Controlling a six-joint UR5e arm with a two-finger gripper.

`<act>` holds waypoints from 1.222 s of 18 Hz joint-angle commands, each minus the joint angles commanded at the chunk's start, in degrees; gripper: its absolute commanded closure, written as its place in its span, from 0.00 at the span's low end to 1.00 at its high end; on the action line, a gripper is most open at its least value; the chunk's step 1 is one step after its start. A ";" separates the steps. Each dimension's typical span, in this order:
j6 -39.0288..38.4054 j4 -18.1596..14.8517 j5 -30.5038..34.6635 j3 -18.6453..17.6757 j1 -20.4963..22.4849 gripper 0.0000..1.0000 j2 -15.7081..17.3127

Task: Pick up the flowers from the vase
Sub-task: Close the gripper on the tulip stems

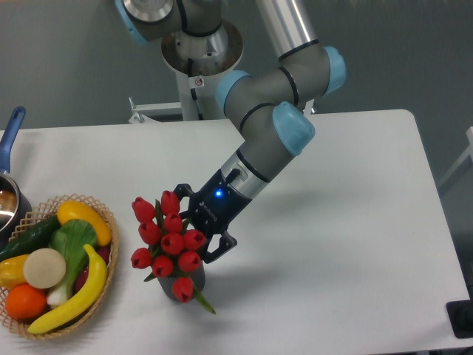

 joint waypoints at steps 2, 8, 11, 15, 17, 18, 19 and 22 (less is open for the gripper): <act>0.00 -0.09 0.00 -0.09 0.00 0.45 0.00; 0.00 -0.09 -2.45 -0.09 0.35 0.56 0.09; -0.26 -0.09 -2.72 0.00 0.53 0.56 0.26; -1.05 -0.18 -2.81 -0.26 0.88 0.56 0.79; -1.49 -0.18 -2.90 -0.26 0.79 0.56 0.88; -2.10 -0.18 -3.42 -0.26 0.97 0.56 1.31; -3.15 -0.26 -4.12 -0.26 1.05 0.56 2.19; -6.14 -0.35 -5.18 -0.35 1.05 0.56 3.77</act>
